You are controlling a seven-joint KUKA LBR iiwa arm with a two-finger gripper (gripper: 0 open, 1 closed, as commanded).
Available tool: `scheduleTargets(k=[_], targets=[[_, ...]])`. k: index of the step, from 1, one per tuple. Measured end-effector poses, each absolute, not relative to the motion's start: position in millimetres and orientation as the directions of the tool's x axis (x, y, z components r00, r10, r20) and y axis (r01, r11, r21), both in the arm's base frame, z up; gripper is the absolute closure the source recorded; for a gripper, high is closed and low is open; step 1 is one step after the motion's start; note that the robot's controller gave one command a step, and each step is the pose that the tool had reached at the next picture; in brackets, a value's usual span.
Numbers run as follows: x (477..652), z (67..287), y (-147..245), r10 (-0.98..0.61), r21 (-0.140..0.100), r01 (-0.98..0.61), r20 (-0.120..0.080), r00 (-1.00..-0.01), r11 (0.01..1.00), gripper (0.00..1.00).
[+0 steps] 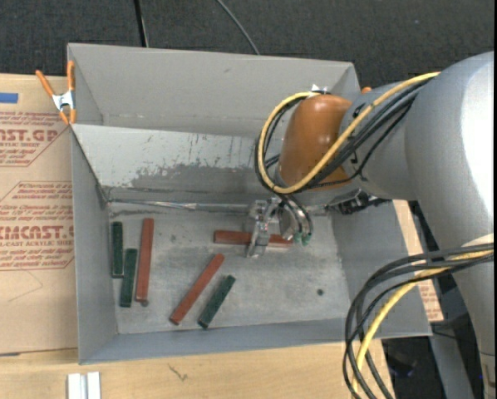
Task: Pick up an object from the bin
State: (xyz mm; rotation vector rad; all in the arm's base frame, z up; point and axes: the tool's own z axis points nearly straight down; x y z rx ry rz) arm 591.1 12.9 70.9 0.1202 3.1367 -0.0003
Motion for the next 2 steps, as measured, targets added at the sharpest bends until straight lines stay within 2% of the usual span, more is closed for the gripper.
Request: scheduleTargets(k=[1, 2], targets=[[591.1, 70.9, 12.9, 0.076, 0.000, 0.076, -0.003, -0.997, 0.997, 1.00], [564.1, 202.7, 18.3, 0.086, 0.001, 0.086, -0.003, -0.996, 0.996, 1.00]])
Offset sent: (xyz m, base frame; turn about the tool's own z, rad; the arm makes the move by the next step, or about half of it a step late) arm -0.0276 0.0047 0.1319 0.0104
